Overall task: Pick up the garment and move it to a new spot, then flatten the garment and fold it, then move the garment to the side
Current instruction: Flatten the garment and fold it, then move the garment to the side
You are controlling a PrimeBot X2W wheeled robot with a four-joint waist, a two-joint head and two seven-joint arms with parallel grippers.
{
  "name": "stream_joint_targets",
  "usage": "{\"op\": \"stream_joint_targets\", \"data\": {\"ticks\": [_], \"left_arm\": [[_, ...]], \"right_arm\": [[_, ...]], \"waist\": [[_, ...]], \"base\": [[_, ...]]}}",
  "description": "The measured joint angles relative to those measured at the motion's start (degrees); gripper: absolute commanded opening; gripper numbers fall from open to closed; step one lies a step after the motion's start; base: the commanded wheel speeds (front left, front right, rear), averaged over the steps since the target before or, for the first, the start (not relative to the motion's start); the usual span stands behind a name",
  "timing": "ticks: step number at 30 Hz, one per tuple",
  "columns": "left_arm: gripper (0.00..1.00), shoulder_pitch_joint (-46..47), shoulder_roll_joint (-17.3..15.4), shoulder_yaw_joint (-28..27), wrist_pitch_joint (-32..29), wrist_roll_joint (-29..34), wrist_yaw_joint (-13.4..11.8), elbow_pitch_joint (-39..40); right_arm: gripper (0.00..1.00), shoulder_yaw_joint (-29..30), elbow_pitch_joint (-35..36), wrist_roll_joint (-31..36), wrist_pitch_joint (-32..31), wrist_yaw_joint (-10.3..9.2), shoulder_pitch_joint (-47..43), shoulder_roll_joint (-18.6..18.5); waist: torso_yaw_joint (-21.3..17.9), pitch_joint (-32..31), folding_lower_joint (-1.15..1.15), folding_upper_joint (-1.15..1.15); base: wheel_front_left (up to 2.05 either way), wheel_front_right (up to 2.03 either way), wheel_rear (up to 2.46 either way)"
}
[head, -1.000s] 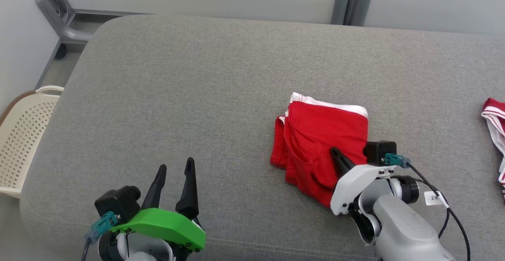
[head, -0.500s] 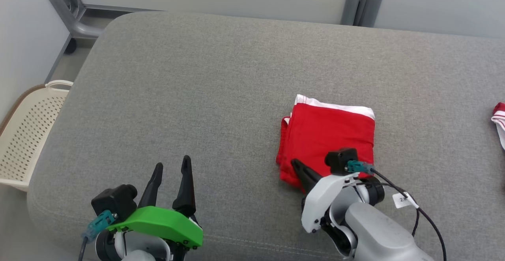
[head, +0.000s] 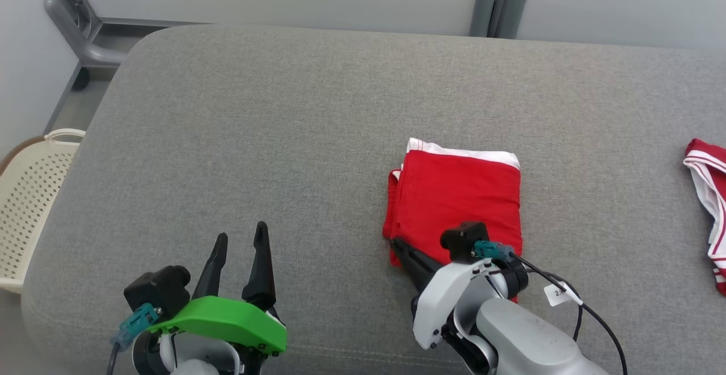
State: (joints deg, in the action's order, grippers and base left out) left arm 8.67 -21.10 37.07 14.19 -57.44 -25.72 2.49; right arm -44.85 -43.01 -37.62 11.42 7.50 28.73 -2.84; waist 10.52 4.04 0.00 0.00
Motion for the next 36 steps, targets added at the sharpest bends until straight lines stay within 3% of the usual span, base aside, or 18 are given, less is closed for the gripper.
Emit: {"op": "stream_joint_targets", "data": {"ticks": [8, 9, 10, 12, 13, 14, 25, 36], "left_arm": [[1.0, -1.29, -0.73, -0.8, 0.07, 0.0, -0.54, 0.88], [1.0, -1.35, -0.86, -0.77, 0.07, 0.0, -0.57, 0.92], [1.0, -1.35, -0.88, -0.68, 0.01, 0.0, -0.57, 1.02], [1.0, -1.35, -0.86, -0.42, -0.01, 0.0, -0.58, 1.21], [1.0, -1.35, -0.85, -0.34, -0.05, 0.01, -0.58, 1.24], [1.0, -1.35, -0.86, -0.27, -0.08, 0.01, -0.59, 1.29], [1.0, -1.26, -1.07, 0.69, -0.99, 0.35, -0.69, 1.55], [1.0, -0.82, -1.07, 1.35, -1.27, 0.57, -0.55, 1.49]], "right_arm": [[0.0, 8.16, 6.98, 3.19, 1.87, 0.01, 0.23, -0.89], [0.07, 10.17, 7.3, 3.68, 1.9, 0.01, 0.11, -1.41], [0.18, 12.11, 7.32, 4.33, 2.08, 0.01, -0.03, -2.04], [0.52, 15.84, 7.17, 6.38, 2.08, 0.0, -0.48, -3.1], [0.85, 17.61, 7.1, 6.81, 2.02, -0.01, -0.72, -3.24], [1.0, 19.07, 7.11, 7.44, 1.68, -0.01, -1.07, -3.26], [1.0, 29.54, 3.71, 9.96, -6.39, -0.01, -5.01, -5.83], [1.0, 31.51, -1.55, 0.94, -11.85, -0.01, -3.91, -5.83]], "waist": [[-2.48, -0.72, 0.0, 0.0], [-2.79, -0.79, 0.0, 0.0], [-3.05, -0.85, 0.0, 0.0], [-3.43, -0.93, 0.0, 0.0], [-3.53, -0.96, 0.0, 0.0], [-3.57, -0.98, 0.0, 0.0], [-1.99, -1.03, 0.0, 0.0], [0.38, -0.21, 0.0, 0.0]], "base": [[0.0, 0.0, 0.0], [0.0, 0.0, 0.0], [0.0, 0.0, 0.0], [0.0, 0.0, 0.0], [0.0, 0.0, 0.0], [0.0, 0.0, 0.0], [0.0, 0.0, 0.0], [0.0, 0.0, 0.0]]}}
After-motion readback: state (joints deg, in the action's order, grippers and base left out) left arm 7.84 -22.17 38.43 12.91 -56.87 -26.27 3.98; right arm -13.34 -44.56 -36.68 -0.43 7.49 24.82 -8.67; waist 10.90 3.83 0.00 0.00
